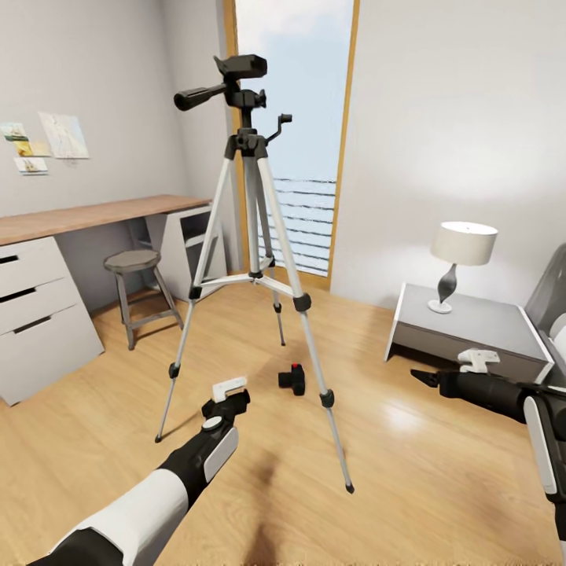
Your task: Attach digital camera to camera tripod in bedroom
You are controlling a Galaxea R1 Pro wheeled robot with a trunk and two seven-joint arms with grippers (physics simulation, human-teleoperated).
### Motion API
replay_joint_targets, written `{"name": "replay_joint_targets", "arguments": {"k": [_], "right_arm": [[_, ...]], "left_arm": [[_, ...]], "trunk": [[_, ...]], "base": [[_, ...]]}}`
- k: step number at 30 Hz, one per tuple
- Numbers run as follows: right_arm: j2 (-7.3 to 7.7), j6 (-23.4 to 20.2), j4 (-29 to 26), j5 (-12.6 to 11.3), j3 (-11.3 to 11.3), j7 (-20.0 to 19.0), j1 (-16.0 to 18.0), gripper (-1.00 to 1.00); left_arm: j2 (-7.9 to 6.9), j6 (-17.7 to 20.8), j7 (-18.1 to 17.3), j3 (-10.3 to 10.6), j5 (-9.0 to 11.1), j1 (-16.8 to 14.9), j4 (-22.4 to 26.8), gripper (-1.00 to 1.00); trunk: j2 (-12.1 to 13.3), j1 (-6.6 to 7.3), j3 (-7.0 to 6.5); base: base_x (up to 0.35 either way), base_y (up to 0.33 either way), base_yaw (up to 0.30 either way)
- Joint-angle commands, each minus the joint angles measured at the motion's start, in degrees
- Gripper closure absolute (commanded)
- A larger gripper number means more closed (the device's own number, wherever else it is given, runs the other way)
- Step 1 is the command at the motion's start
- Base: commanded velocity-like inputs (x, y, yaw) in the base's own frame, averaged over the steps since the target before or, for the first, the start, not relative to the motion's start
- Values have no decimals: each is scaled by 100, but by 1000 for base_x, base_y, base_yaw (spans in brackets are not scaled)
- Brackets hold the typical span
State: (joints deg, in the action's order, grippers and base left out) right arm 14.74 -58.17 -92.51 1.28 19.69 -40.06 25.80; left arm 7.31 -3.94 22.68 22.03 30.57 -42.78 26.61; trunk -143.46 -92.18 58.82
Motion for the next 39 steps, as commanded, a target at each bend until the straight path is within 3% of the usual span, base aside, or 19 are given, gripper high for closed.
{"name": "replay_joint_targets", "arguments": {"k": [1,6,12,18,21,39], "right_arm": [[2,-31,-4,13,8,-29,8,-100],[8,-44,-4,13,9,-28,47,-100],[-4,-57,-4,13,-2,-28,68,-100],[-8,-53,-4,13,-8,-28,66,-100],[-11,-39,-4,13,-12,-35,65,-100],[-23,-35,-4,13,-17,-30,58,-100]], "left_arm": [[-3,-30,-40,43,60,-5,-21,-100],[-4,73,-531,28,59,-4,-138,-100],[-15,145,-792,4,58,-3,-215,-100],[-24,152,-837,-88,53,0,-228,-100],[-79,159,-858,-256,47,25,-241,-100],[-200,157,-869,-345,54,33,-246,-100]], "trunk": [[-4,-1,28],[-11,-14,138],[-19,-29,261],[-27,-45,380],[-31,-53,443],[-55,-99,839]], "base": [[0,0,0],[0,0,-1],[0,0,-110],[0,0,-220],[0,0,-234],[0,0,-116]]}}
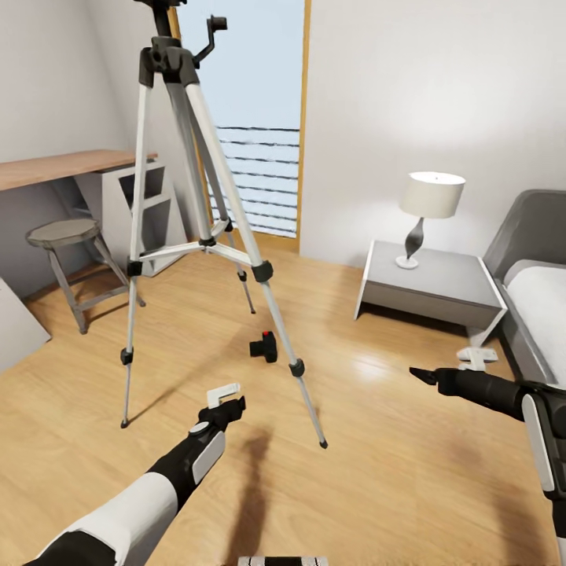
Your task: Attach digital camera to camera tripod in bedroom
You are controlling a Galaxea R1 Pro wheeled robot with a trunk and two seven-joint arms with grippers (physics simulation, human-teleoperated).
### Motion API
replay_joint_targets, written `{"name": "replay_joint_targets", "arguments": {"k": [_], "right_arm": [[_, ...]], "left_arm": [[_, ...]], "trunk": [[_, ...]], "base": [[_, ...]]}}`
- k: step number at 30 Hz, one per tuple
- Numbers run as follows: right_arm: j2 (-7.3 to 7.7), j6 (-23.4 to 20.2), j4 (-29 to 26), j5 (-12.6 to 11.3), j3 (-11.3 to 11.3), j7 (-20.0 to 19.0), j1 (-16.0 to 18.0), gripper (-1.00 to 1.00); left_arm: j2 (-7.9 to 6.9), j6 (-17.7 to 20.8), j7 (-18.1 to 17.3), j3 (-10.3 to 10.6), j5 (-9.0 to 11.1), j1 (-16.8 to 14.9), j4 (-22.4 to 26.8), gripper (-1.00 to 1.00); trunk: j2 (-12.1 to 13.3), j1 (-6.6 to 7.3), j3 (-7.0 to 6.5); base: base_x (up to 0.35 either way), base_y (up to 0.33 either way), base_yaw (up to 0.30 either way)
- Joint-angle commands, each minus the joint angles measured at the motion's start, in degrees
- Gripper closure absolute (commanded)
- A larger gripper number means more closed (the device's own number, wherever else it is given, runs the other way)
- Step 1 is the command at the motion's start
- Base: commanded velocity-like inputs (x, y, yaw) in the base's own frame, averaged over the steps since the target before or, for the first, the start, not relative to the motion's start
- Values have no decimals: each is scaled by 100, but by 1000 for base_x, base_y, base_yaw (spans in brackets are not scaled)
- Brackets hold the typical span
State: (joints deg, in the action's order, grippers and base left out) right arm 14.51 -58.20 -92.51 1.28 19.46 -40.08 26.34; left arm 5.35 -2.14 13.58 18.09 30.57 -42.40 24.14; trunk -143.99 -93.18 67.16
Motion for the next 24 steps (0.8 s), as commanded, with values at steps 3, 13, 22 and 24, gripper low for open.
{"name": "replay_joint_targets", "arguments": {"k": [3,13,22,24], "right_arm": [[9,-29,-4,13,5,-31,4,-100],[26,-2,-4,13,5,-41,3,-100],[24,40,-4,13,-2,-44,3,-100],[25,42,-4,13,-1,-44,3,-100]], "left_arm": [[-15,-24,35,-42,56,-8,0,-100],[-17,-5,-15,-380,24,-36,6,-100],[-11,26,-44,-447,50,-78,60,-100],[-4,30,-47,-450,52,-95,84,-100]], "trunk": [[-6,-6,72],[-20,-32,293],[-32,-55,493],[-34,-60,537]], "base": [[0,0,-16],[0,0,-6],[0,0,-1],[0,0,0]]}}
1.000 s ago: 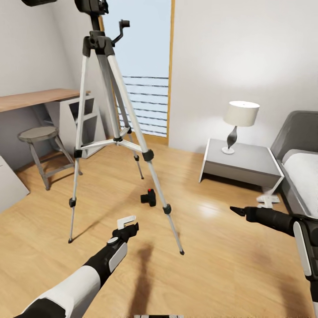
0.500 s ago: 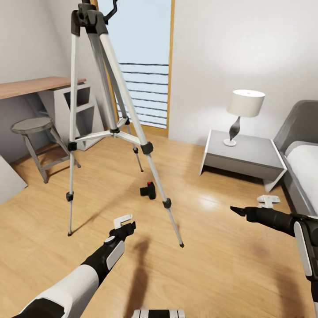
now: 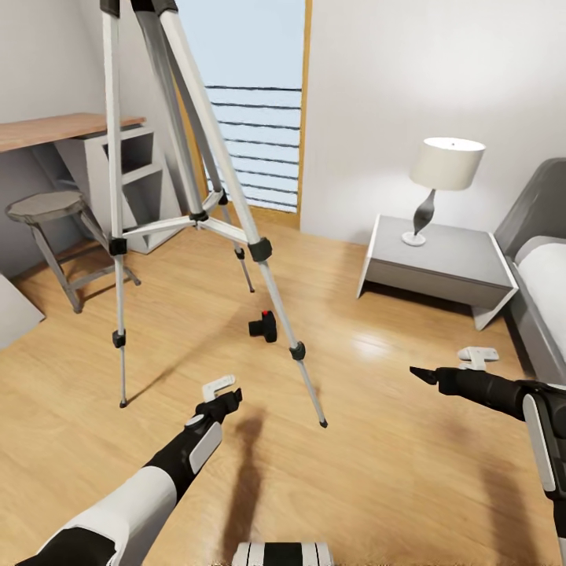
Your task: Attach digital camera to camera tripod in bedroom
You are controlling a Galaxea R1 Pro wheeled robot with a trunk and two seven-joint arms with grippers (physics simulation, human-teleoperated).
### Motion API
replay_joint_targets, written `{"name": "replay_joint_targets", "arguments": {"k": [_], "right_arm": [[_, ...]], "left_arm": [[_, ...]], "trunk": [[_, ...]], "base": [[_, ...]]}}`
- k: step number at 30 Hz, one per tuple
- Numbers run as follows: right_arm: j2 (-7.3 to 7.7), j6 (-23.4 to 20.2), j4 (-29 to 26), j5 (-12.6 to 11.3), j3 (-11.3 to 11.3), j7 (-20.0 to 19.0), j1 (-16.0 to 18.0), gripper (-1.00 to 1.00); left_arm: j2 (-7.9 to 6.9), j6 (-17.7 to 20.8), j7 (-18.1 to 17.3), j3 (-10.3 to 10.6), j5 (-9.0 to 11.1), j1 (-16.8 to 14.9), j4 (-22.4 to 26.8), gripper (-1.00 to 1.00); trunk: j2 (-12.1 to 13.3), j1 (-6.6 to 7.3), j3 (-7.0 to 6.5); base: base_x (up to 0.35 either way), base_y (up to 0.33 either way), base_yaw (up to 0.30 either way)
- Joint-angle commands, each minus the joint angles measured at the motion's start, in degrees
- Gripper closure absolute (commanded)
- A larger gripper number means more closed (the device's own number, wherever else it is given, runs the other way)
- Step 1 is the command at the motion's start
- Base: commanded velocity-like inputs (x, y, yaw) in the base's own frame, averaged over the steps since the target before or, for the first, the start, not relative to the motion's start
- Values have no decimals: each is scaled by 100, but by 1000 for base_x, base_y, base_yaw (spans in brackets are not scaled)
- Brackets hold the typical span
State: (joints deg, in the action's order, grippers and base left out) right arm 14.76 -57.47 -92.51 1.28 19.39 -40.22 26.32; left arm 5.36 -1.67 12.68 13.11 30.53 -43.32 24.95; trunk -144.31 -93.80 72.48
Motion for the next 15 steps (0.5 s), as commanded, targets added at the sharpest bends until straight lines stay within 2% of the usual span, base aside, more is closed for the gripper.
{"name": "replay_joint_targets", "arguments": {"k": [1,7,12,13,15], "right_arm": [[0,-31,-4,13,7,-29,4,-100],[7,-29,-4,13,12,-29,8,-100],[21,-28,-4,13,17,-36,29,-100],[26,-28,-4,13,19,-40,33,-100],[32,-28,-4,13,20,-43,35,-100]], "left_arm": [[2,-14,39,45,56,-21,19,-100],[28,39,29,52,52,-148,185,-100],[15,328,49,70,32,-178,631,-100],[-8,510,65,69,18,-143,1002,-100],[-27,686,81,55,4,-21,1402,-100]], "trunk": [[-3,-1,27],[-11,-17,160],[-18,-29,271],[-20,-32,293],[-22,-37,337]], "base": [[0,0,0],[0,0,0],[0,0,0],[0,0,0],[0,0,0]]}}
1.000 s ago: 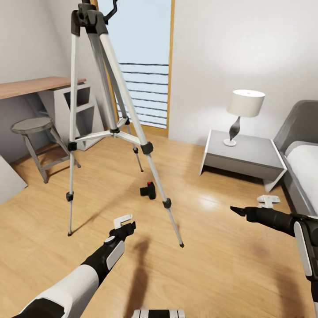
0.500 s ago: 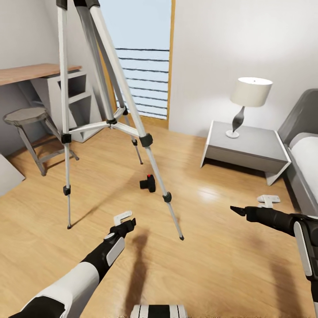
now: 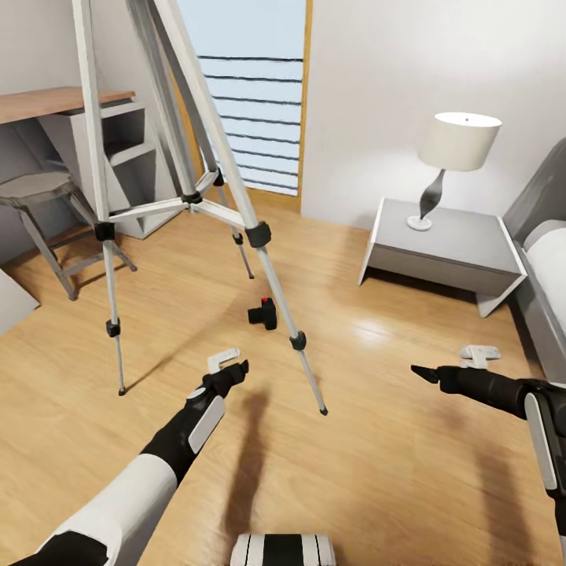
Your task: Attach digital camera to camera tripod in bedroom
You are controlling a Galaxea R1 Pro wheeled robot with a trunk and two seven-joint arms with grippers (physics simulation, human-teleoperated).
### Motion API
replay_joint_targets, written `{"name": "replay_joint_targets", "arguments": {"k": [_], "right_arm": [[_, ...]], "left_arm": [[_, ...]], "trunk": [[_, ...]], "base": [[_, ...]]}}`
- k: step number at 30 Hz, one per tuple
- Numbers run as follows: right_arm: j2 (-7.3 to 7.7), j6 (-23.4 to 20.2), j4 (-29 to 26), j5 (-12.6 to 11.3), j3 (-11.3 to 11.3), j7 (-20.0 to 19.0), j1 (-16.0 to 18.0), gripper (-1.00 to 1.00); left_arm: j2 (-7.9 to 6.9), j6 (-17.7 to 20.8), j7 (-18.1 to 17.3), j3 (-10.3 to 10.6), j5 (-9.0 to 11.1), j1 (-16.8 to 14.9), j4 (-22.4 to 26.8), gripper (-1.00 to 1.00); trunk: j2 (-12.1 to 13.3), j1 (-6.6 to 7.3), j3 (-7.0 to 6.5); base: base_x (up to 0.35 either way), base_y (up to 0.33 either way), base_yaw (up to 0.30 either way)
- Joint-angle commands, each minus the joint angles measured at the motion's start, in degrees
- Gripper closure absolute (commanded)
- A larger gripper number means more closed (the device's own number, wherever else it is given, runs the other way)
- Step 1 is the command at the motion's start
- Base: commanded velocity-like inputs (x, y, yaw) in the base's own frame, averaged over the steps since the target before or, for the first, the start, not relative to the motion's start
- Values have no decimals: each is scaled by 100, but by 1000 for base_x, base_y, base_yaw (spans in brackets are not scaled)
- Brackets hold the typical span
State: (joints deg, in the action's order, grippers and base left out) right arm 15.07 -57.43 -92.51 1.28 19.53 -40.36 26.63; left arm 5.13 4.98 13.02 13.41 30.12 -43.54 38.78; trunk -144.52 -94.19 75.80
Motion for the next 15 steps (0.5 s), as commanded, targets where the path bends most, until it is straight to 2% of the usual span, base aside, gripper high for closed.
{"name": "replay_joint_targets", "arguments": {"k": [1,6,15], "right_arm": [[3,-32,-4,13,6,-30,7,-100],[7,-32,-4,13,7,-30,10,-100],[12,-32,-4,13,7,-30,9,-100]], "left_arm": [[-19,107,55,19,38,75,200,-100],[-80,393,82,5,20,310,759,-100],[-110,484,98,-2,15,441,995,-100]], "trunk": [[-3,-1,27],[-10,-14,138],[-10,-14,138]], "base": [[0,0,0],[0,0,0],[0,0,0]]}}
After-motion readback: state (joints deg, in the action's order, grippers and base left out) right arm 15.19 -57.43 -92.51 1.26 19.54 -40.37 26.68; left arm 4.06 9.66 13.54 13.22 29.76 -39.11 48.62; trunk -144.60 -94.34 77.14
